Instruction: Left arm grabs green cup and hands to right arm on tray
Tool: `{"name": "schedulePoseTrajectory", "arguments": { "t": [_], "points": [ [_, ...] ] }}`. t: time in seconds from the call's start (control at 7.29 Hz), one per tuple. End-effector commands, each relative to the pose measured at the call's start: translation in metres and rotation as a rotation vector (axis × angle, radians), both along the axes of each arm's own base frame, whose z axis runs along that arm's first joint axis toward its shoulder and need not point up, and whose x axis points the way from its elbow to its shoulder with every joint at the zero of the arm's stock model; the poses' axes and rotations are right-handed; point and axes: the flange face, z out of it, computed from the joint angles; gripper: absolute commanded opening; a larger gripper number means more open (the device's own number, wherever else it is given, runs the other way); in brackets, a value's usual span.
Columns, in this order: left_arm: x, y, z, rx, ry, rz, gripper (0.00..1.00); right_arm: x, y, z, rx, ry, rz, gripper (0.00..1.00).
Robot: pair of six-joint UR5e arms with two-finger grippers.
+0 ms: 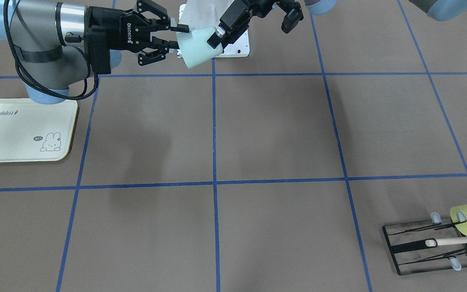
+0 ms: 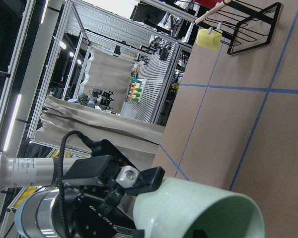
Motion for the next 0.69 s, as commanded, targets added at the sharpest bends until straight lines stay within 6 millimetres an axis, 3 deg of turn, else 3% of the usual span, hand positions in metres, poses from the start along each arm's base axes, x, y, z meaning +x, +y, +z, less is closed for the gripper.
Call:
{"name": "schedulePoseTrajectory", "arguments": {
  "t": [0.0, 0.14, 0.55],
  "points": [
    [0.0022, -0.0004, 0.0015, -0.001, -0.005, 0.001, 0.4, 0.0, 0.0001, 0.0, 0.001, 0.0, 0.0, 0.08],
    [0.003, -0.0006, 0.0034, -0.001, -0.011, 0.0, 0.99, 0.0004, 0.0003, -0.0005, 0.001, -0.002, 0.001, 0.0],
    [0.0026, -0.0013, 0.0028, 0.003, -0.014, -0.002, 1.0, 0.0019, 0.0006, 0.0001, 0.001, -0.002, 0.002, 0.0]
  ]
}}
